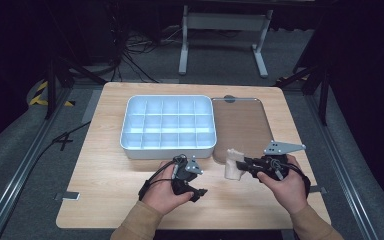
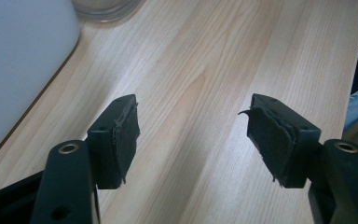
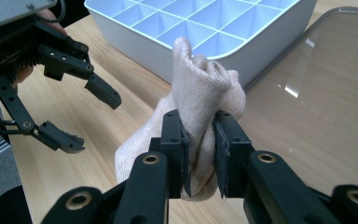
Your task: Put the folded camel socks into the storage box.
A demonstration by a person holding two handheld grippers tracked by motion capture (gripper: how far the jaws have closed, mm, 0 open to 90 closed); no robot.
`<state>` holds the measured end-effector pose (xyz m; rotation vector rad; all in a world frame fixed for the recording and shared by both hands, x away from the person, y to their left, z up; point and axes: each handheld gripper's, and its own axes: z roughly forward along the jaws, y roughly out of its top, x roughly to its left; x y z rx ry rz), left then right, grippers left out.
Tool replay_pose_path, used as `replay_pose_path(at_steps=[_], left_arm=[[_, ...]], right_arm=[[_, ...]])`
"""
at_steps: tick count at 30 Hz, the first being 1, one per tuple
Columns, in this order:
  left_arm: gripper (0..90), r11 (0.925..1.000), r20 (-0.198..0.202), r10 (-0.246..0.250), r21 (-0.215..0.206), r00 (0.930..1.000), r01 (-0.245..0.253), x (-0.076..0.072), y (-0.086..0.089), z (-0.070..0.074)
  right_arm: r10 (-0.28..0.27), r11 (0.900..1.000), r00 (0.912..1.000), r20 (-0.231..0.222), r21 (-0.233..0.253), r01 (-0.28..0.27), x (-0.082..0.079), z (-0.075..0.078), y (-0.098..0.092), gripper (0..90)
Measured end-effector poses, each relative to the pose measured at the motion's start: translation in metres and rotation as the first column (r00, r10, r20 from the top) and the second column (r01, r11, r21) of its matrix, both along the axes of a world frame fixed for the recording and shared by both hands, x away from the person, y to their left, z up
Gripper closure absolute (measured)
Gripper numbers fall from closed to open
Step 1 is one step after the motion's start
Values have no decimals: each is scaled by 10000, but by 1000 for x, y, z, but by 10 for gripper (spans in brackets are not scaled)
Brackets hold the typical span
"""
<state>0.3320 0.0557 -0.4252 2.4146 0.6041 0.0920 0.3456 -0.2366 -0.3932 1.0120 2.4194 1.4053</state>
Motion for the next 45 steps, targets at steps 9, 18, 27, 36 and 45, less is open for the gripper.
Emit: replay_pose_path(at_steps=[9, 18, 27, 36, 45], left_arm=[[349, 9984, 113, 544, -125, 9985, -542, -5, 16, 5], [344, 9944, 146, 1051, -132, 9944, -1049, -9, 35, 7], [343, 9876, 174, 1564, -187, 9875, -1561, -16, 54, 8], [344, 9807, 224, 1952, -179, 9805, -1948, -21, 69, 10], [346, 9767, 132, 2136, -245, 9768, -2133, -21, 74, 10]], right_arm=[[185, 9996, 9998, -7, -206, -185, 14, 12, 8, 760], [401, 9982, 9992, 87, -443, -397, 29, 26, 16, 759], [650, 9961, 9979, 44, -606, -646, 49, 33, 30, 760], [766, 9941, 9971, 42, -768, -760, 66, 41, 43, 760], [754, 9927, 9972, -17, -942, -752, 83, 47, 53, 760]])
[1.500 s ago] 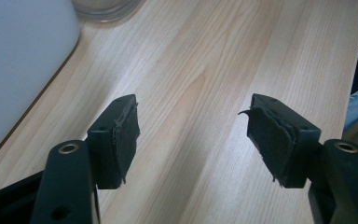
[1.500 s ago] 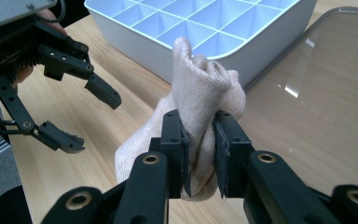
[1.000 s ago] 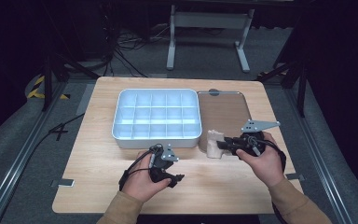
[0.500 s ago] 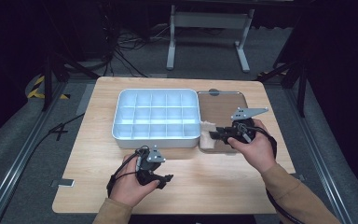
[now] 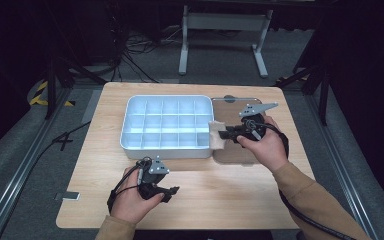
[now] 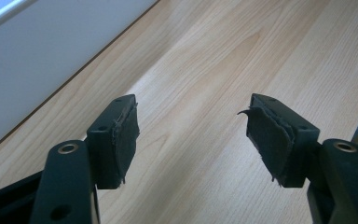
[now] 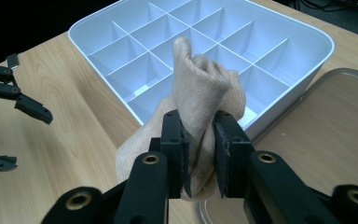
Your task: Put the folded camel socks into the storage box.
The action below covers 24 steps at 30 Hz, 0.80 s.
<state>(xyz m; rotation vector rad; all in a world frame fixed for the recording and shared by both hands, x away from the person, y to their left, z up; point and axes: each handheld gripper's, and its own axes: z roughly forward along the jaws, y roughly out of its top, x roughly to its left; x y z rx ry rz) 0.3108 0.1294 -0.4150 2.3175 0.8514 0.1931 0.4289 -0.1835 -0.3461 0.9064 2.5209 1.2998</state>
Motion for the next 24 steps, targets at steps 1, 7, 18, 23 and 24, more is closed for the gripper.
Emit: replay_pose_path(at_steps=[1, 7, 18, 23, 24], left_arm=[[346, 10000, -92, -30, 67, 10000, 31, 0, 0, 1], [346, 10000, -1, -17, -79, 10000, 17, 1, 1, 0], [345, 9999, 21, 5, -139, 10000, -4, 2, 1, 3], [344, 9997, 56, 0, -256, 10000, 1, 3, 2, 4], [345, 9997, 51, 7, -251, 10000, -6, 3, 2, 4]], right_arm=[[2, 10000, 10000, 32, -63, -2, 2, 1, 1, 759], [7, 9992, 10000, -41, -398, -9, 14, 3, 9, 759], [-5, 9985, 9999, -139, -539, -3, 26, -1, 24, 759], [21, 9955, 9999, -126, -948, -32, 31, -2, 29, 759], [12, 9953, 9999, -158, -967, -28, 31, -3, 30, 759]])
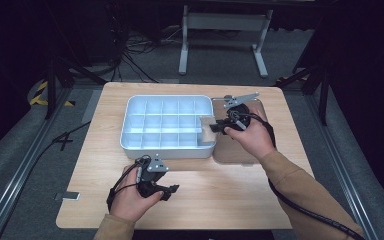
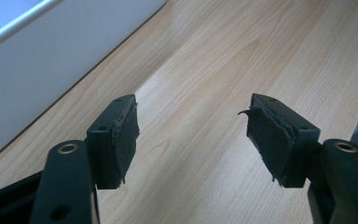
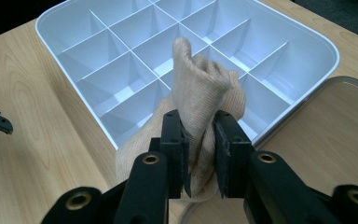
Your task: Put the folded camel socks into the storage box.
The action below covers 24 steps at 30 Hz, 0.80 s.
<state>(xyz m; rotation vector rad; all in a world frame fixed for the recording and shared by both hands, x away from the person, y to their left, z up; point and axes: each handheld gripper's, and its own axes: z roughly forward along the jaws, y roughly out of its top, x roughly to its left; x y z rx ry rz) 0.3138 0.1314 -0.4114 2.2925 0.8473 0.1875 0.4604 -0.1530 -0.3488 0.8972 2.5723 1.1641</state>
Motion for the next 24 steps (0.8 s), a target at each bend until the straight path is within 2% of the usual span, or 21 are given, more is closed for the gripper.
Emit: replay_pose_path(at_steps=[11, 24], left_arm=[[351, 9999, 0, -109, 113, 9999, 109, 1, -1, 0], [351, 9997, 1, -154, 180, 9999, 154, 0, -1, 0]], right_arm=[[47, 9976, 9997, -256, -695, -65, 7, -10, 15, 758], [218, 9796, 9997, -72, -1999, -228, 10, -26, 32, 758]])
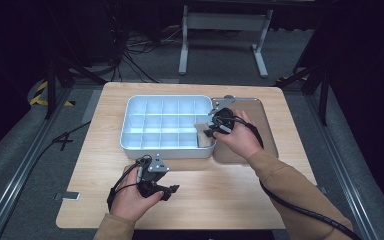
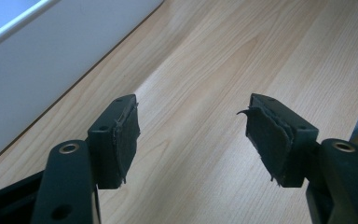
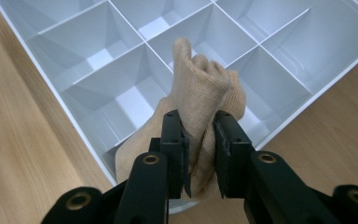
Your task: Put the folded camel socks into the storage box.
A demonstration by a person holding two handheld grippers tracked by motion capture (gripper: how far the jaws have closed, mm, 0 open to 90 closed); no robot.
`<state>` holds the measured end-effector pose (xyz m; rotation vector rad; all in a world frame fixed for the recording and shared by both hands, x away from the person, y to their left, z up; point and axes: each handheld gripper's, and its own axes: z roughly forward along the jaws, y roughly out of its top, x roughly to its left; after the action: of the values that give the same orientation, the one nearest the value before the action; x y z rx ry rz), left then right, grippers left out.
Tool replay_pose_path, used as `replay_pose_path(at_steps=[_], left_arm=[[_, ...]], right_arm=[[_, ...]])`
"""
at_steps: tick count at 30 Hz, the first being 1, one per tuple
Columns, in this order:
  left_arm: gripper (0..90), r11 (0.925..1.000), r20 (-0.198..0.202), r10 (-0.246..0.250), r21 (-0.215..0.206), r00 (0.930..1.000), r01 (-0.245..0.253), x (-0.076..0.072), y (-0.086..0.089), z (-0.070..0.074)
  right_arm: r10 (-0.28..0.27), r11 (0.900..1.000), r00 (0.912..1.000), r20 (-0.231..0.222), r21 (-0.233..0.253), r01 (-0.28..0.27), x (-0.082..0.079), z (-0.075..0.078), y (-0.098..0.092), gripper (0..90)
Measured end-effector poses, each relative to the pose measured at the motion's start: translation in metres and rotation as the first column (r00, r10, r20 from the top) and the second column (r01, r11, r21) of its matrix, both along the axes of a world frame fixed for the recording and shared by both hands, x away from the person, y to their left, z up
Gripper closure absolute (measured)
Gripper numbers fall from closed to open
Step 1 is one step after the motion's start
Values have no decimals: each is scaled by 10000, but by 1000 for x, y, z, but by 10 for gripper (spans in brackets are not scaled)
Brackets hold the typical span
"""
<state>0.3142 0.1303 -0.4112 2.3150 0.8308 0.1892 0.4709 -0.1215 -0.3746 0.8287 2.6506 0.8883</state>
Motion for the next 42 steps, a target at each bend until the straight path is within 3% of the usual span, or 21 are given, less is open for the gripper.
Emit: replay_pose_path(at_steps=[4, 9, 14, 20, 25, 30, 34, 42], left_arm=[[350, 10000, -17, -10, 5, 10000, 10, 0, 0, 0], [350, 10000, -35, -23, 14, 10000, 23, 0, 0, 0], [349, 9999, -23, -152, 66, 9999, 152, -1, -4, 0], [347, 9999, -31, -149, 83, 9999, 149, -1, -4, 0], [346, 9998, -37, -201, 89, 9998, 202, -2, -7, 1], [345, 9997, -90, -208, 118, 9997, 209, -1, -6, 1], [344, 9997, -80, -235, 90, 9997, 235, -1, -7, 1], [344, 9998, -36, -193, 63, 9998, 194, 0, -4, 1]], right_arm=[[-79, 9997, 9997, -212, -240, 74, 1, -6, 4, 759], [-4, 9958, 9992, -392, -916, -32, 2, -13, 11, 759], [102, 9840, 9968, -796, -1765, -242, 3, -19, 20, 759], [73, 9764, 9931, -1167, -2135, -323, 7, -25, 26, 756], [30, 9635, 9894, -1451, -2646, -417, 12, -32, 33, 753], [60, 9588, 9864, -1641, -2794, -523, 16, -34, 36, 750], [226, 9455, 9839, -1770, -3159, -785, 18, -39, 40, 742], [355, 9463, 9825, -1829, -3099, -919, 20, -41, 40, 720]])
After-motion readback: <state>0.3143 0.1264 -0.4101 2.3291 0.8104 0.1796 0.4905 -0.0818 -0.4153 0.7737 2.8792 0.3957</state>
